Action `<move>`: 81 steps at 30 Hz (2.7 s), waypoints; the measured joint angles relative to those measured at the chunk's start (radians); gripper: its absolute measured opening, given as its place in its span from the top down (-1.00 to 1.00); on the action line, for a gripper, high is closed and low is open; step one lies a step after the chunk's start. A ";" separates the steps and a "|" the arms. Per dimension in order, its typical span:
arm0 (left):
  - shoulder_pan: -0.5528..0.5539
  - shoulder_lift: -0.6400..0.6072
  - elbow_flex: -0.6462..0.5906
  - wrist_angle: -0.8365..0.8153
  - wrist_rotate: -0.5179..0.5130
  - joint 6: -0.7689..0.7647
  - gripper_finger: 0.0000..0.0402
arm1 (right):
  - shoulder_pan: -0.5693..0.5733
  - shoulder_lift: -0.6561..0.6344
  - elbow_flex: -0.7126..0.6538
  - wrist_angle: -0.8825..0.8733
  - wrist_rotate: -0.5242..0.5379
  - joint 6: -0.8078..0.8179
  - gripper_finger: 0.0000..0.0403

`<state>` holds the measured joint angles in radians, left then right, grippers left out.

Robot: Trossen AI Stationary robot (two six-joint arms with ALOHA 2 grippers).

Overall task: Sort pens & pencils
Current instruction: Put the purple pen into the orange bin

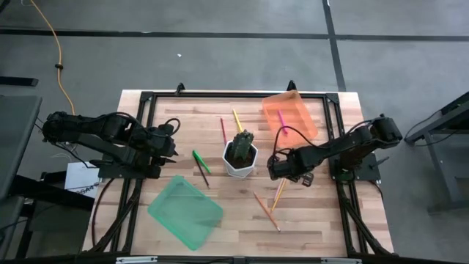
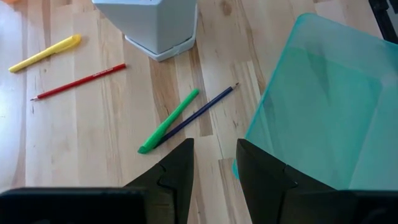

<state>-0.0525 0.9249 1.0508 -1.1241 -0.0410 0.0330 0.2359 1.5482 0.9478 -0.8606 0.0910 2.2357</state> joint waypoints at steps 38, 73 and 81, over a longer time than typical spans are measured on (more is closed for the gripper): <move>0.000 0.000 0.000 0.001 0.000 -0.003 0.46 | 0.016 0.091 0.001 0.115 -0.068 0.008 0.54; 0.000 0.000 0.000 -0.001 0.000 -0.003 0.46 | 0.023 0.096 -0.047 0.173 -0.092 0.016 0.55; 0.000 0.000 0.000 -0.001 0.000 -0.003 0.46 | 0.023 0.096 -0.047 0.170 -0.088 0.015 0.55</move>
<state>-0.0528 0.9251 1.0508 -1.1252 -0.0406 0.0299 0.2588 1.6440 0.9012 -0.6903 0.0033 2.2510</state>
